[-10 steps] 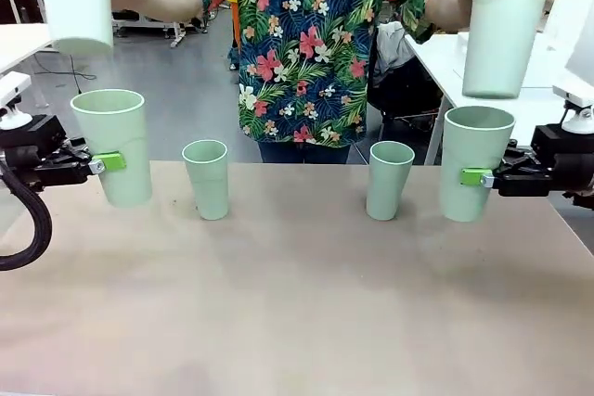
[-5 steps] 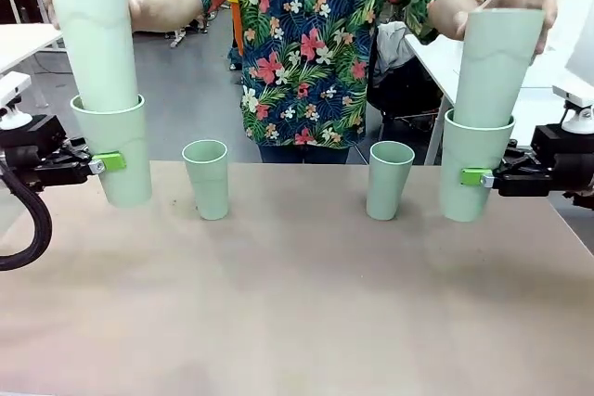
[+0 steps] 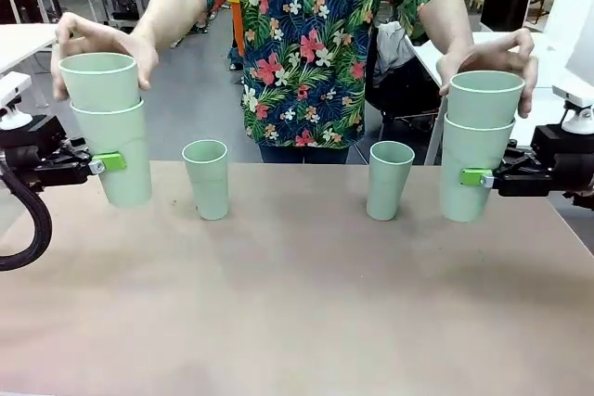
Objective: Stack the cups and store them in the basket.
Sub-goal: Place the stack of Reusable plastic cups into the Pantry Basket.
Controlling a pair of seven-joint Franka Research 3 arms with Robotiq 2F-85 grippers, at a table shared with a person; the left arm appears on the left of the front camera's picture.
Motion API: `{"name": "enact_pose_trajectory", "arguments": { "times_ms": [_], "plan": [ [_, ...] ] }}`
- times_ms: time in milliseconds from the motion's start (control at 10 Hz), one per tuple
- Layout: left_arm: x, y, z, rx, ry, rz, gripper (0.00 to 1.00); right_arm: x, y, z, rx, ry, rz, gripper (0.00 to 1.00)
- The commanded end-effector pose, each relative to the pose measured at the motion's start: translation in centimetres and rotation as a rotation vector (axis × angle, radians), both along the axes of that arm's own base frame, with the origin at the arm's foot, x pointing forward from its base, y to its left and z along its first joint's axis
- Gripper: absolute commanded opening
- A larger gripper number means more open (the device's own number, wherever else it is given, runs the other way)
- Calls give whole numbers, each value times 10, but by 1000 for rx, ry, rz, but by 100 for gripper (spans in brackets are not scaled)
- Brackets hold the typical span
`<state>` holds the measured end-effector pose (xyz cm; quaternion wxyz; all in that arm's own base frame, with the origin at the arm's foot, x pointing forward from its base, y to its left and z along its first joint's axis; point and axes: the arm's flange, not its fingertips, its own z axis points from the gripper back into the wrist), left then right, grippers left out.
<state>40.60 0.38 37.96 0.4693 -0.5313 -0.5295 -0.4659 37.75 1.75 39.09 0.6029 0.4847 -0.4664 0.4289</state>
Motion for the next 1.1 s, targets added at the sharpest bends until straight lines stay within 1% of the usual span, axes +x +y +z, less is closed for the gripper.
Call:
{"name": "enact_pose_trajectory", "arguments": {
  "times_ms": [0,1000],
  "plan": [
    [0,-1,2,-3,-4,-1,86,0,0,1,-4,-3,-2,87],
    [0,-1,2,-3,-4,-1,86,0,0,1,-4,-3,-2,87]
  ]
}}
